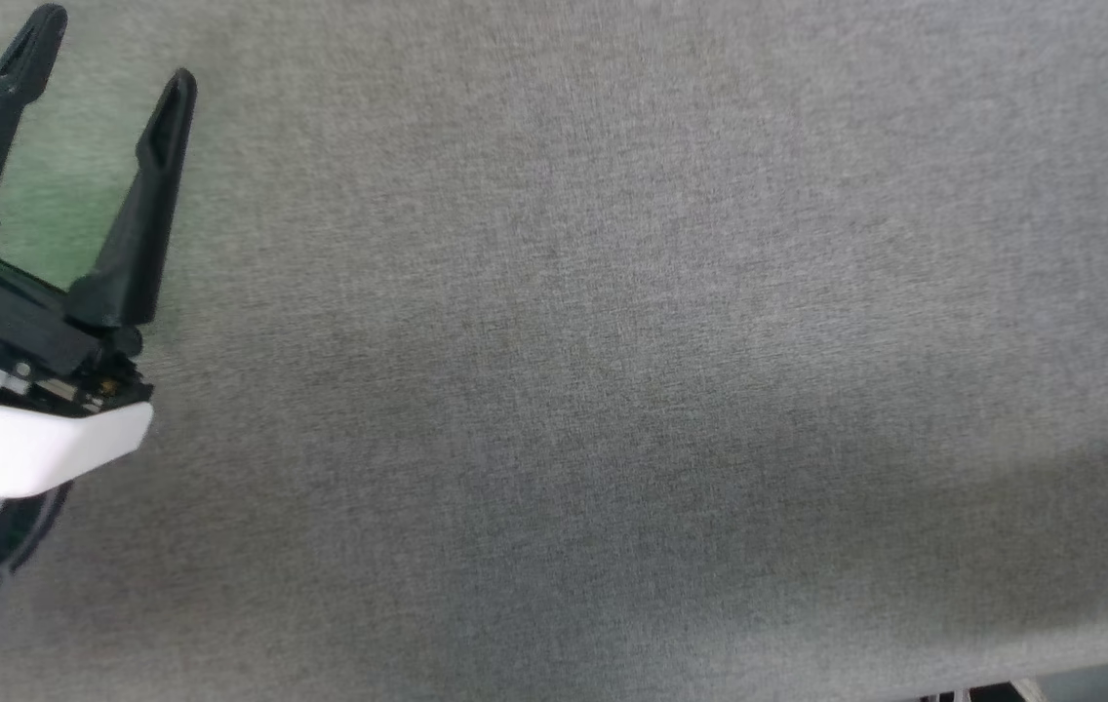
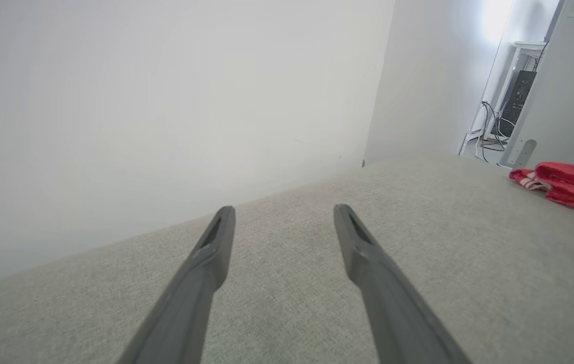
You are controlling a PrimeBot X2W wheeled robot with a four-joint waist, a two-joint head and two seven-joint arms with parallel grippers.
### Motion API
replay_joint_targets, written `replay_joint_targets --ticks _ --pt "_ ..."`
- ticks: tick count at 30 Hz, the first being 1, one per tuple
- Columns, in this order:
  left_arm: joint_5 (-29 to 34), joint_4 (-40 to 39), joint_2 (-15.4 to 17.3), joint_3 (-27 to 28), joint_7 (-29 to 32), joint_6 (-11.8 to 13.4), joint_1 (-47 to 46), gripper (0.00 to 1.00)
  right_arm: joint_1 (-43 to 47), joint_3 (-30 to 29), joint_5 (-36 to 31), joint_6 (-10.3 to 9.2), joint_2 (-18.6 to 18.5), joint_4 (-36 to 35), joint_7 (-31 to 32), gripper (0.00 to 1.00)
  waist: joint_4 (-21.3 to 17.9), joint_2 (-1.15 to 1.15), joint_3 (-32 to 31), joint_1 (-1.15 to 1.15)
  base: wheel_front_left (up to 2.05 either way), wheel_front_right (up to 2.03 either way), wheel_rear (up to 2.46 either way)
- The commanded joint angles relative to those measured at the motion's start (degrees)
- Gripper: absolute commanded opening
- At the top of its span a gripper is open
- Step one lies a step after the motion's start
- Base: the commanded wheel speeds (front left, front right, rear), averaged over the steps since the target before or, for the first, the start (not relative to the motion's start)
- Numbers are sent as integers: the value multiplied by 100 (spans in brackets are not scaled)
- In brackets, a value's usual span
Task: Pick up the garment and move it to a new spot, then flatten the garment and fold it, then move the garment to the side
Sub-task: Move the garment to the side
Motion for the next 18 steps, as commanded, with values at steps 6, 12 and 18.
replay_joint_targets --ticks 6,12,18 --pt "-76 424 -557 36 -11 14 474 100 538 1115 191 -14 -330 77 -232 100 295 0 -930 0 0 0 0" --pt "-9 1127 -1081 64 -11 14 1029 100 1157 2239 561 -15 -224 94 -548 100 615 0 -1784 0 0 0 0" --pt "-51 1763 -1517 87 -11 14 1557 100 1844 3089 1009 -15 -97 155 -1042 100 1002 0 -2487 0 0 0 0"
